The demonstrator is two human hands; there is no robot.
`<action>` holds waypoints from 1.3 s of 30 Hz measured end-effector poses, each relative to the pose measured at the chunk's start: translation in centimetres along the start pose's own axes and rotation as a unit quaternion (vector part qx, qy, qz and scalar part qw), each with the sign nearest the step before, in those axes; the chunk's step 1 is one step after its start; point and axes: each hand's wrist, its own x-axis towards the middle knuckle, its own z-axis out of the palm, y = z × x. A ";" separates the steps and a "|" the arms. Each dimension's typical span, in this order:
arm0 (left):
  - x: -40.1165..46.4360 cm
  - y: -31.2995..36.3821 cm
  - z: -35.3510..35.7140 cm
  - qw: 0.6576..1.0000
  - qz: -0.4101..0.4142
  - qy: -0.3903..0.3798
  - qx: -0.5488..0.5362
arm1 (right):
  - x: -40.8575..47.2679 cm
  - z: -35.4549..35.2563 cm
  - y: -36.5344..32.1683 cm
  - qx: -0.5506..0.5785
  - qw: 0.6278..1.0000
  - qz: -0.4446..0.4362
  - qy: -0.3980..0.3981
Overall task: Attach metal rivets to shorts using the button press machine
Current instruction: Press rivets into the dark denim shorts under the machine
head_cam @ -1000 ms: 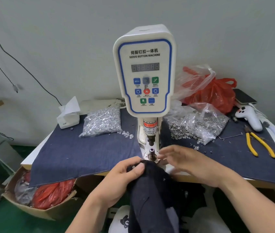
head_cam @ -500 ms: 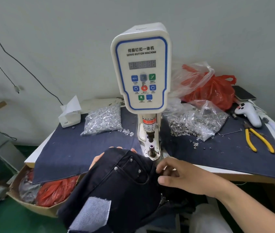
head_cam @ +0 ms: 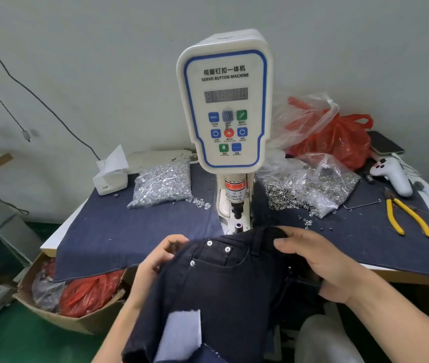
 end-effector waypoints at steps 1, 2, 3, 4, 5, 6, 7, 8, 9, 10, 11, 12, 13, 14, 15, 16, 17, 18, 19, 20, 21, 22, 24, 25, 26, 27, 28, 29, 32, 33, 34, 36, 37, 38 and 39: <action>-0.2 0.3 0.1 0.998 0.037 0.001 0.043 | -0.1 0.0 -0.2 0.004 1.000 -0.011 0.001; -0.6 0.9 0.0 0.990 0.090 0.023 0.108 | -0.2 -0.1 -0.4 0.007 1.000 -0.022 0.001; -1.2 1.4 0.0 0.975 0.144 0.041 0.165 | -0.3 0.0 -0.5 0.006 0.999 -0.031 -0.004; -2.1 2.1 0.5 0.962 0.189 0.030 0.194 | -0.3 0.2 -0.6 -0.001 0.999 -0.039 -0.011; -3.0 2.7 1.2 0.955 0.212 -0.016 0.208 | -0.1 0.3 -0.7 -0.012 0.999 -0.048 -0.016; -3.8 2.8 2.0 0.945 0.216 -0.080 0.233 | 0.0 0.5 -0.7 -0.026 0.998 -0.057 -0.020; -4.4 2.8 2.8 0.932 0.209 -0.134 0.266 | 0.2 0.8 -0.6 -0.040 0.997 -0.065 -0.023; -4.7 2.6 3.7 0.916 0.207 -0.172 0.298 | 0.3 0.9 -0.7 -0.053 0.996 -0.070 -0.026; -4.6 2.4 4.4 0.911 0.202 -0.184 0.308 | 0.3 0.8 -0.7 -0.064 0.995 -0.073 -0.028; -4.4 2.3 4.6 0.915 0.189 -0.185 0.306 | 0.4 0.8 -0.6 -0.074 0.994 -0.072 -0.027; -4.0 2.2 4.6 0.921 0.171 -0.187 0.297 | 0.5 0.7 -0.6 -0.083 0.994 -0.070 -0.022; -3.5 2.1 4.3 0.925 0.156 -0.194 0.286 | 0.5 0.5 -0.6 -0.089 0.994 -0.067 -0.016; -2.9 2.0 3.9 0.930 0.143 -0.202 0.273 | 0.6 0.3 -0.5 -0.095 0.993 -0.067 -0.006; -2.4 1.9 3.6 0.932 0.139 -0.207 0.264 | 0.7 0.1 -0.5 -0.101 0.993 -0.069 0.002; -1.9 1.9 3.4 0.932 0.140 -0.206 0.263 | 0.8 -0.2 -0.5 -0.102 0.992 -0.070 0.010; -1.4 1.8 3.2 0.932 0.142 -0.199 0.269 | 0.8 -0.6 -0.5 -0.099 0.993 -0.069 0.018; -1.0 1.6 3.1 0.931 0.143 -0.186 0.279 | 0.9 -0.9 -0.4 -0.094 0.993 -0.067 0.023; -0.6 1.4 3.0 0.931 0.137 -0.174 0.290 | 0.9 -1.2 -0.2 -0.089 0.994 -0.064 0.026; -0.3 1.3 3.0 0.931 0.125 -0.169 0.300 | 1.0 -1.5 0.0 -0.084 0.994 -0.060 0.026; -0.1 1.2 3.0 0.932 0.109 -0.171 0.301 | 1.0 -1.7 0.3 -0.080 0.995 -0.052 0.026; -0.1 1.0 3.1 0.935 0.087 -0.185 0.291 | 1.0 -1.8 0.5 -0.078 0.996 -0.044 0.028; 0.0 0.9 3.1 0.937 0.071 -0.200 0.277 | 1.1 -1.8 0.7 -0.083 0.996 -0.032 0.028; 0.1 0.7 3.1 0.943 0.060 -0.205 0.256 | 1.2 -2.0 0.7 -0.171 0.985 -0.008 0.024; 0.2 0.6 3.1 0.948 0.054 -0.202 0.240 | 1.5 -2.2 0.6 -0.246 0.969 0.006 0.033; 0.3 0.5 3.2 0.952 0.044 -0.200 0.225 | 1.9 -2.5 0.4 -0.307 0.950 0.019 0.051; 0.5 0.5 3.3 0.955 0.033 -0.196 0.218 | 2.5 -2.9 0.2 -0.341 0.936 0.031 0.079; 0.9 0.5 3.4 0.957 0.026 -0.185 0.221 | 3.1 -3.4 0.0 -0.344 0.931 0.037 0.118; 1.4 0.5 3.7 0.958 0.025 -0.168 0.230 | 3.9 -3.8 -0.1 -0.345 0.923 0.034 0.166; 2.9 0.5 4.5 0.958 0.055 -0.118 0.255 | 6.6 -6.2 -0.5 -0.562 0.762 -0.038 0.321; 3.4 0.4 4.7 0.960 0.065 -0.110 0.250 | 7.5 -6.9 -0.7 -0.626 0.696 -0.055 0.348; 3.7 0.2 4.8 0.964 0.069 -0.103 0.234 | 8.3 -7.4 -0.8 -0.657 0.662 -0.060 0.357; 4.1 -0.3 4.7 0.972 0.074 -0.096 0.201 | 9.8 -7.8 -1.1 -0.680 0.645 -0.049 0.347; 4.3 -0.5 4.6 0.973 0.080 -0.093 0.198 | 10.3 -7.8 -1.1 -0.694 0.634 -0.040 0.339; 4.4 -0.6 4.6 0.972 0.085 -0.091 0.201 | 10.8 -7.8 -1.1 -0.710 0.622 -0.034 0.329; 4.6 -0.7 4.7 0.969 0.088 -0.088 0.211 | 11.1 -7.8 -1.0 -0.724 0.611 -0.033 0.319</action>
